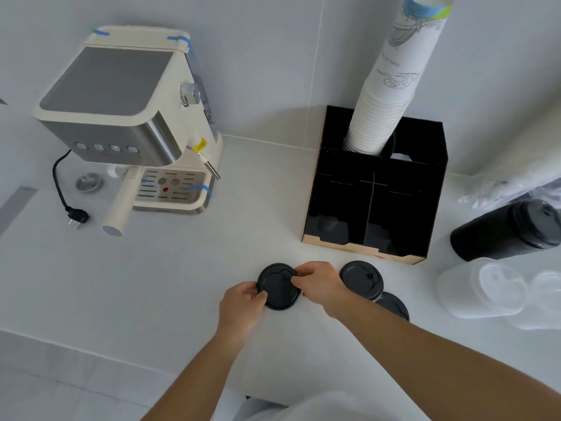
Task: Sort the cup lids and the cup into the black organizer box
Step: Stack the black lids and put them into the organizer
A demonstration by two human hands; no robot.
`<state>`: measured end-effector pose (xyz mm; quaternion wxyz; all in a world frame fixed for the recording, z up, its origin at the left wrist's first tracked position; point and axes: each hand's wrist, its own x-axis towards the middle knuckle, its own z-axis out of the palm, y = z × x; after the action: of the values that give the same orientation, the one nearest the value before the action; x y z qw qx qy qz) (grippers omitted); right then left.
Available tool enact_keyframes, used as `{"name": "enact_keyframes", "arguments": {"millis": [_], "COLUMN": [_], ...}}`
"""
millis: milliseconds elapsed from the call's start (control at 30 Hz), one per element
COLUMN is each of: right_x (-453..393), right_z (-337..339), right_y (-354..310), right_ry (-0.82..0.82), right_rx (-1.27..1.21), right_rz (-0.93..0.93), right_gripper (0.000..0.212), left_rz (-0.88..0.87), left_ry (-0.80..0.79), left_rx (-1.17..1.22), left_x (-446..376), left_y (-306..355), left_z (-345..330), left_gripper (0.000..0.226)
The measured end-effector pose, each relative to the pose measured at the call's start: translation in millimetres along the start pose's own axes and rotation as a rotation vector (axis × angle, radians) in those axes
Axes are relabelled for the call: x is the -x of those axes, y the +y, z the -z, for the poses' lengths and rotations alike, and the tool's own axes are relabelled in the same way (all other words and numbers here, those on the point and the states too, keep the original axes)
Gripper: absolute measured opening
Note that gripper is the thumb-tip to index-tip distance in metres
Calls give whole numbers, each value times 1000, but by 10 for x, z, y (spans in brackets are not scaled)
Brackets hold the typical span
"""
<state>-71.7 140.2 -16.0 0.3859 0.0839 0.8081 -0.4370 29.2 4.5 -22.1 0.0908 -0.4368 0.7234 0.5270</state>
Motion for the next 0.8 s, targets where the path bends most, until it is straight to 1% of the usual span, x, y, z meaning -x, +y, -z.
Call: {"name": "enact_keyframes", "arguments": {"millis": [67,167,233,333,433,533,633,800], "right_x": [71,178,251,371,472,529,554,581], "right_z": [34,82,132,261,385,502,628,889], "right_y": [49,153,213,285,352,442,515,633], "right_ry": [5,39,50,55,60,80,100,150], "right_rx": [-22,-69,-96,-150,-187,-181,-155,-140], "right_rz": [-11,-8,-3,7,35,50,63,58], "right_gripper": [15,31,35,36,34,34,35,28], "left_rz": [-19,-34,-34,-35,-63,-70,-46,-14], "left_ry": [-4,-17,-28,-55,-68,-97,-119,-182], "left_rx": [-6,17,41,68,52,76,133,183], "left_x": [63,152,194,275,346,407,434,526], "left_y": [-15,3,11,13,42,107,178,352], "left_z": [-26,-68,-95,-158,-236,-324,-413,-612], "left_gripper": [11,13,14,19,16,18,30,30]}}
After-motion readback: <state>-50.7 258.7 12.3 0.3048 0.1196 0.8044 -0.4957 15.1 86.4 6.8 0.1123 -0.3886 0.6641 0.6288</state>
